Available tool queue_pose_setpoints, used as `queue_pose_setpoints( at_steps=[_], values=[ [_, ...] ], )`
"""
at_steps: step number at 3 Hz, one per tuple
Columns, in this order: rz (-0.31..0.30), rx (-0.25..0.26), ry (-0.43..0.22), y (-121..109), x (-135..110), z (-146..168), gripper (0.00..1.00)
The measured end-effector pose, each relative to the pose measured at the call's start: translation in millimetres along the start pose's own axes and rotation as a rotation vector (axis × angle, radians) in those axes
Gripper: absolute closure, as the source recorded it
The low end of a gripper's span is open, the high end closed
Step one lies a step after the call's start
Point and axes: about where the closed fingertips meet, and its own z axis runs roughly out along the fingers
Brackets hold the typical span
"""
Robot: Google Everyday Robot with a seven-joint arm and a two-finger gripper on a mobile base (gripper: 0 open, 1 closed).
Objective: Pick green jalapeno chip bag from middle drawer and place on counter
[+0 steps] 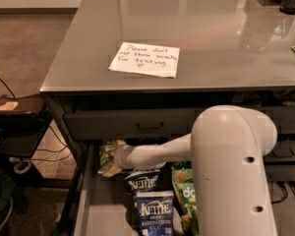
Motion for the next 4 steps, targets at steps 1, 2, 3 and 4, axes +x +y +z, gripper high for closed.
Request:
queue_pose_setpoints(
  at_steps=[1, 2, 3, 4],
  values=[
    [0.062, 0.010, 0.043, -3, 13, 3, 0.23],
    [0.112, 0.012, 0.077, -3, 24, 5, 0.25],
    [0.149, 0.002, 0.098, -1, 33, 10, 0.25],
    [0.179, -0.014, 0.120, 0, 44, 18, 0.24]
  ],
)
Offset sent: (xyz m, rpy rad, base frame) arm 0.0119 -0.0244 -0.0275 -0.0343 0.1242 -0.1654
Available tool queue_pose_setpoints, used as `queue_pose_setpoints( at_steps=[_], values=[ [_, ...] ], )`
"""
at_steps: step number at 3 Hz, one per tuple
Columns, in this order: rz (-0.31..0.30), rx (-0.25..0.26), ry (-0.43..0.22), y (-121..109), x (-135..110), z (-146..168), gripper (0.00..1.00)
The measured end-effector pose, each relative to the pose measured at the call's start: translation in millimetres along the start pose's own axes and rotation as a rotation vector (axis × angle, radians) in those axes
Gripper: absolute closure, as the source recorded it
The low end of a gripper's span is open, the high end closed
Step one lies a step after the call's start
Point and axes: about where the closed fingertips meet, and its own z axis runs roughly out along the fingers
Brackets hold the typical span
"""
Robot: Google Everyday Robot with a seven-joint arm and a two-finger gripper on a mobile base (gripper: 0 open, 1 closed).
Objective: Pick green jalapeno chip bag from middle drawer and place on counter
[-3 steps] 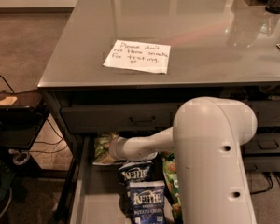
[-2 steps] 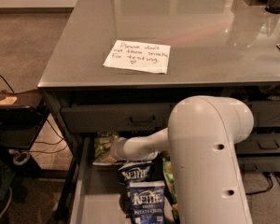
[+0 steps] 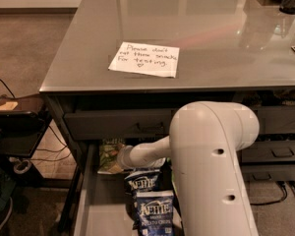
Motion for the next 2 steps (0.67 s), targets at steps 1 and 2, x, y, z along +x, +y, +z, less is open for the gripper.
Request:
queue_pose_setpoints(
  at_steps=[1, 2],
  values=[
    [0.012, -0.008, 0.022, -5.0, 5.7, 9.7, 0.25],
    [0.015, -0.010, 0.043, -11.4, 11.0, 18.9, 0.21]
  ],
)
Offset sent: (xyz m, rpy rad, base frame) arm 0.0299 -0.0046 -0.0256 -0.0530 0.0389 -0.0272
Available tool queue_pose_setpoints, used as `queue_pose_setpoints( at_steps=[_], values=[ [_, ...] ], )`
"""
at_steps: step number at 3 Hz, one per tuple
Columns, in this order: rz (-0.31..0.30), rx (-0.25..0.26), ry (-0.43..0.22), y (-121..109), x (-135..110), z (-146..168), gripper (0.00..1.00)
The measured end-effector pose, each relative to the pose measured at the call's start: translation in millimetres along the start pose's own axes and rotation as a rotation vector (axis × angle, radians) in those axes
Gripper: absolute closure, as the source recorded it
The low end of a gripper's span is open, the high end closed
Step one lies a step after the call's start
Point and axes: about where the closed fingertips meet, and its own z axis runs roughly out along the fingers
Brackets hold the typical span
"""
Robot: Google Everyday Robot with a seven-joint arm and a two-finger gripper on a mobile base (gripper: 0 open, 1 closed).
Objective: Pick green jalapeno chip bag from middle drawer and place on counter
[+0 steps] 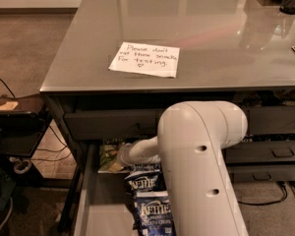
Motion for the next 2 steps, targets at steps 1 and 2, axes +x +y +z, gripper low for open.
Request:
queue_pose_setpoints(
  at_steps=[1, 2],
  values=[
    [-0.001, -0.011, 0.016, -2.3, 3.9, 7.6, 0.40],
    [-0.001, -0.012, 0.016, -2.8, 2.1, 5.8, 0.62]
  ],
)
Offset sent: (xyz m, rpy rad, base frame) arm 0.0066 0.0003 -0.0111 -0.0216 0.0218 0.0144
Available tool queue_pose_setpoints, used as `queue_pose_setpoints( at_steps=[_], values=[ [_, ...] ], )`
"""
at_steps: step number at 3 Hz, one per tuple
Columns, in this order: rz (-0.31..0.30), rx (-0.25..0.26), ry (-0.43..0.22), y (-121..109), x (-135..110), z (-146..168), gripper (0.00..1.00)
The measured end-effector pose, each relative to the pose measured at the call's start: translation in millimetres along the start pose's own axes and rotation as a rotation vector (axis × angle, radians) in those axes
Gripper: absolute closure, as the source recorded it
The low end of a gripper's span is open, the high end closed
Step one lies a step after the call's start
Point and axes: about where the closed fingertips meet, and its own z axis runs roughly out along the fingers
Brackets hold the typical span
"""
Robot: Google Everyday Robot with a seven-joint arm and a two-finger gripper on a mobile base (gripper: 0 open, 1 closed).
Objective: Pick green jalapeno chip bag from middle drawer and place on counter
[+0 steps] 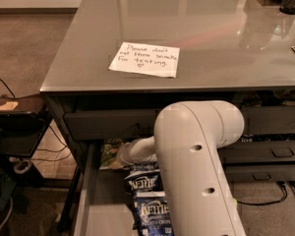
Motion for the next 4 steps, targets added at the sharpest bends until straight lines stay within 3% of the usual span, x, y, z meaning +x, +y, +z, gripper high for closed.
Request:
queue_pose_setpoints(
  at_steps=[1, 2, 4],
  values=[
    [-0.013, -0.012, -0.012, 5, -4, -2, 0.87],
    [-0.055, -0.025, -0.054, 14, -16, -10, 1.00],
    [-0.192, -0.082, -0.240, 42, -57, -48, 1.00]
  ],
)
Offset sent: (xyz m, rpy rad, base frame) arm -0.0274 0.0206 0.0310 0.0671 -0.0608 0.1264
